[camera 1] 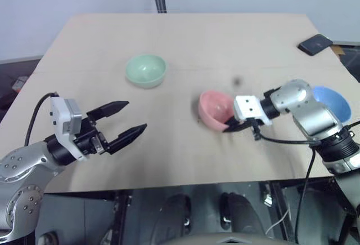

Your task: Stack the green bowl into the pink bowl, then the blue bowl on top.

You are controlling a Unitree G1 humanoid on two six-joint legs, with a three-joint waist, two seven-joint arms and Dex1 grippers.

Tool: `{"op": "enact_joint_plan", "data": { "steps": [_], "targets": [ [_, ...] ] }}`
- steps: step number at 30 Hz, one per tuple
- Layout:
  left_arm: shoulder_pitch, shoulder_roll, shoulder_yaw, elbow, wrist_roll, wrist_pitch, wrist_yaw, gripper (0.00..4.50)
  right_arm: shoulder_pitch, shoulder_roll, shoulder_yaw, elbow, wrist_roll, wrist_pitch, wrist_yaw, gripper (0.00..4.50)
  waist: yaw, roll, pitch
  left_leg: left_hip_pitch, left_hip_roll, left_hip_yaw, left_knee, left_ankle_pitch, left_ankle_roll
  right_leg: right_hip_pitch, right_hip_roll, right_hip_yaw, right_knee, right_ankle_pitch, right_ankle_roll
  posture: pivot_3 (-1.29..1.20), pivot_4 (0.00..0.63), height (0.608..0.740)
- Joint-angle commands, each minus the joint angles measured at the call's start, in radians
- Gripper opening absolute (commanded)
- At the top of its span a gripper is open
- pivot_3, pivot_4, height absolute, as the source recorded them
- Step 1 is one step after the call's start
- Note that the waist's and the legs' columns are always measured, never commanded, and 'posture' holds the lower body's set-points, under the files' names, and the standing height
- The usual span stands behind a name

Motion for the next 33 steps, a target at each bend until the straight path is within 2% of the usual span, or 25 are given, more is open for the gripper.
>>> {"op": "enact_joint_plan", "data": {
  "steps": [1,2,7,9,10,14,16,18,23,27,28,29,30,32,33],
  "targets": [
    [-0.033,0.011,-0.016,0.007,0.002,-0.015,-0.002,4.5,-0.001,0.006,0.005,-0.025,-0.042,0.019,-0.055,0.82,-0.002,0.0,0.0,0.0,0.0,0.0,0.0,0.0,0.0,0.0,0.0,0.0,0.0,0.0,0.0,0.0,0.15,0.739],
    [-0.047,0.014,-0.023,0.015,0.005,-0.012,0.003,4.5,0.008,0.006,0.008,-0.014,-0.055,0.023,-0.072,1.09,-0.001,0.0,0.0,0.001,0.0,0.0,0.0,0.0,0.0,0.0,0.001,0.0,0.002,0.0,0.0,0.0,0.15,0.739],
    [-0.092,0.044,-0.073,0.043,0.109,-0.016,0.057,4.5,0.061,-0.023,-0.046,-0.056,-0.044,0.068,-0.119,3.51,0.003,0.0,0.0,-0.001,-0.001,0.0,0.0,0.001,0.0,-0.001,0.002,0.0,0.002,0.0,-0.001,0.0,0.15,0.739],
    [-0.127,0.057,-0.109,0.049,0.209,-0.018,0.143,4.5,0.093,-0.023,-0.121,-0.116,0.0,0.104,-0.164,4.29,0.006,0.0,0.0,-0.002,-0.001,0.0,0.0,0.001,0.001,-0.001,0.002,0.0,0.001,0.0,-0.001,0.0,0.15,0.739],
    [-0.148,0.07,-0.131,0.055,0.268,-0.016,0.185,4.5,0.115,-0.017,-0.17,-0.15,0.034,0.116,-0.191,4.46,0.007,0.0,0.0,-0.002,-0.001,0.0,0.0,0.001,0.001,-0.001,0.002,-0.001,0.001,0.0,0.0,0.0,0.15,0.739],
    [-0.268,0.128,-0.2,0.101,0.368,0.041,0.252,4.5,0.21,-0.014,-0.393,-0.336,0.275,0.27,-0.231,4.46,0.021,-0.001,0.0,-0.002,-0.001,-0.001,0.0,0.001,0.001,-0.001,0.002,-0.002,0.0,0.002,0.003,0.0,0.15,0.739],
    [-0.393,0.196,-0.314,0.176,0.467,0.06,0.238,4.5,0.246,-0.013,-0.489,-0.406,0.352,0.33,-0.284,4.46,0.026,-0.001,0.0,-0.002,0.0,-0.001,0.0,0.001,0.001,0.0,0.003,-0.002,0.001,0.002,0.003,0.0,0.15,0.739],
    [-0.538,0.236,-0.452,0.29,0.596,0.046,0.224,4.5,0.262,-0.001,-0.538,-0.426,0.36,0.336,-0.362,4.46,0.031,-0.001,0.0,-0.002,-0.001,-0.003,0.0,0.001,0.001,0.0,0.003,-0.003,0.0,0.001,0.003,0.0,0.15,0.739],
    [-0.847,0.141,-0.713,0.616,0.828,-0.036,0.208,4.5,0.235,0.047,-0.504,-0.378,0.284,0.274,-0.52,4.46,0.026,-0.002,-0.001,-0.001,-0.003,0.0,0.0,0.001,0.001,0.001,0.003,-0.001,0.001,0.002,0.004,0.0,0.15,0.739],
    [-0.973,0.055,-0.846,0.83,0.959,-0.134,0.176,4.5,0.216,0.075,-0.466,-0.34,0.248,0.235,-0.58,4.46,0.023,-0.003,0.0,-0.003,-0.004,0.003,0.0,0.001,0.002,-0.003,0.006,0.002,0.002,0.002,0.004,0.0,0.15,0.739],
    [-0.995,0.034,-0.87,0.869,0.977,-0.154,0.16,4.1,0.217,0.081,-0.462,-0.339,0.245,0.226,-0.59,4.5,0.022,-0.004,0.001,-0.004,-0.004,0.004,0.0,0.001,0.002,-0.004,0.007,0.002,0.002,0.002,0.004,0.0,0.15,0.739],
    [-1.009,0.022,-0.886,0.894,0.991,-0.173,0.141,3.99,0.217,0.085,-0.458,-0.34,0.245,0.22,-0.595,4.5,0.022,-0.004,0.001,-0.005,-0.004,0.004,0.0,0.001,0.002,-0.006,0.007,0.002,0.002,0.002,0.004,0.0,0.15,0.739],
    [-1.02,0.012,-0.893,0.914,0.999,-0.183,0.127,3.67,0.218,0.087,-0.457,-0.347,0.251,0.218,-0.599,4.5,0.022,-0.004,0.001,-0.006,-0.004,0.004,0.0,0.001,0.002,-0.006,0.007,0.002,0.002,0.002,0.004,0.0,0.15,0.739],
    [-1.034,-0.001,-0.89,0.941,1.012,-0.198,0.114,2.74,0.217,0.089,-0.456,-0.356,0.261,0.22,-0.607,4.5,0.023,-0.004,0.001,-0.009,-0.003,0.004,0.0,0.001,0.002,-0.009,0.007,0.002,0.002,0.002,0.004,0.0,0.15,0.739],
    [-1.037,-0.004,-0.885,0.951,1.017,-0.205,0.11,2.08,0.217,0.091,-0.455,-0.359,0.265,0.223,-0.612,4.5,0.023,-0.005,0.001,-0.011,-0.003,0.004,0.0,0.001,0.002,-0.01,0.007,0.002,0.002,0.002,0.004,0.0,0.15,0.739]
  ]
}}
